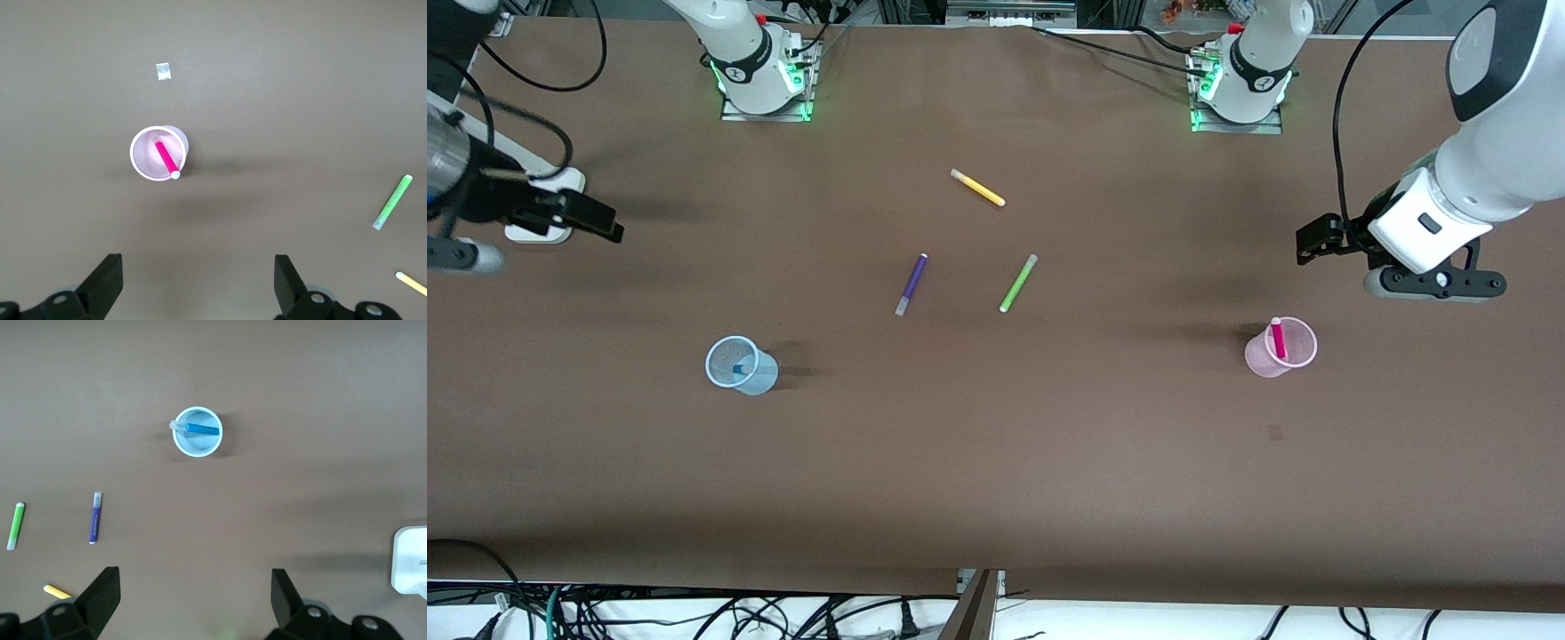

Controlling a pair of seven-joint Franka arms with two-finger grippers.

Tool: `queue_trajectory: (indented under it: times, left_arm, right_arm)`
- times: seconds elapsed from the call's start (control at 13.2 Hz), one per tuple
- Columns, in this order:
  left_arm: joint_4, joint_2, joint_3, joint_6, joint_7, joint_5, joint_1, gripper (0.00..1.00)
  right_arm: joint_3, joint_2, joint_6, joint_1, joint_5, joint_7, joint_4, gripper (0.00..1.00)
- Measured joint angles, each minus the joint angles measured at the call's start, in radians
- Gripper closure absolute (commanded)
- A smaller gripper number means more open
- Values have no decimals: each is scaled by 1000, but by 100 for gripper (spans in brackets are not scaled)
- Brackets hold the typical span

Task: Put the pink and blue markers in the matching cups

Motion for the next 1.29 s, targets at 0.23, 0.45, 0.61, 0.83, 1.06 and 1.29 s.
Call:
queue_trajectory:
  times: [0.23,0.45,0.61,0.83,1.06,1.29]
  left_arm:
    - [-7,-5,0,2,1,0,3,0]
    - [-7,-5,0,3,3,0,2,0]
    - [-8,-5,0,3,6,0,-11,0]
    - [-8,-5,14,3,6,0,-44,0]
    - [-8,-5,187,-1,6,1,-205,0]
    - [-8,-7,279,-2,7,1,-298,0]
  right_arm:
    - [4,-51,-9,0,-5,0,-38,0]
    - [4,-56,-20,-1,-26,0,-70,0]
    - [5,-48,-21,-1,-44,0,-73,0]
    - [9,-47,-21,0,-46,0,-72,0]
    - [9,-45,-20,-2,-49,0,-69,0]
    - [8,-44,-20,-4,-52,0,-65,0]
